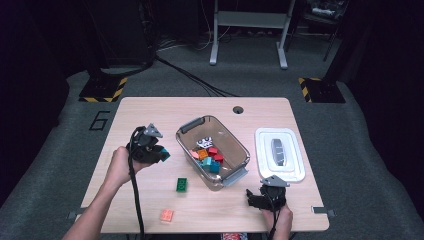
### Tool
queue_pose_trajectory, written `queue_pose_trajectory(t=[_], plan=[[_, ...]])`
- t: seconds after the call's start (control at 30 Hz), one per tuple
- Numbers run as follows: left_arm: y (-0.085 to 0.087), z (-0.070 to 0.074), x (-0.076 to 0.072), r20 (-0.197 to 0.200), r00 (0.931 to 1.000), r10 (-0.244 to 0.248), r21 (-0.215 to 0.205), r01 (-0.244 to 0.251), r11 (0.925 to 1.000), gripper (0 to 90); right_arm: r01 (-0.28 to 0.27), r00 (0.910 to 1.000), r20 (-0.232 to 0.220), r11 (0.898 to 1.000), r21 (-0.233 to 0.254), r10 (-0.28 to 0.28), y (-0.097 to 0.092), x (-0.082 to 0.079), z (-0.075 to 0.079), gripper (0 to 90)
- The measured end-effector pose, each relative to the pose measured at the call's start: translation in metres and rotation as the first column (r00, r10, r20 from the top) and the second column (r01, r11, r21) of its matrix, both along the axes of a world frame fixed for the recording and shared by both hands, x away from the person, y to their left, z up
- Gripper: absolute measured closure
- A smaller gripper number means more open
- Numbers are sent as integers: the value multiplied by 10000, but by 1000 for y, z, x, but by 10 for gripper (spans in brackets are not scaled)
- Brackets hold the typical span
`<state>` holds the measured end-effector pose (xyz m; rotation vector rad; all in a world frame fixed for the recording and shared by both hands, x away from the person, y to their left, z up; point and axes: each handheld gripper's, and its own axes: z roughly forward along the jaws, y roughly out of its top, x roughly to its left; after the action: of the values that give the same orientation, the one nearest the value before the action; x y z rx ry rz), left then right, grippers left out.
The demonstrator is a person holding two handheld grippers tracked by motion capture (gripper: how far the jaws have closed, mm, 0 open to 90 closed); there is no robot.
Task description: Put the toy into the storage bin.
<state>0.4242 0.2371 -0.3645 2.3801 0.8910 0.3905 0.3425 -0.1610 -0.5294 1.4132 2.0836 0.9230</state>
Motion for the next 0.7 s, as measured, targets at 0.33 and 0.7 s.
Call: queue_pose_trajectory(t=[0.33, 0.7], plan=[[-20, 31, 19, 538, 9983, -207, -66, 211, 9998, 671, -3, 10000, 1, 10000, -5, 3, 0, 0, 0, 127], [-56, 26, 41, 354, 9962, -790, 76, 788, 9969, 671, -7, 10000, -2, 10000, -6, 7, 0, 0, 0, 128]])
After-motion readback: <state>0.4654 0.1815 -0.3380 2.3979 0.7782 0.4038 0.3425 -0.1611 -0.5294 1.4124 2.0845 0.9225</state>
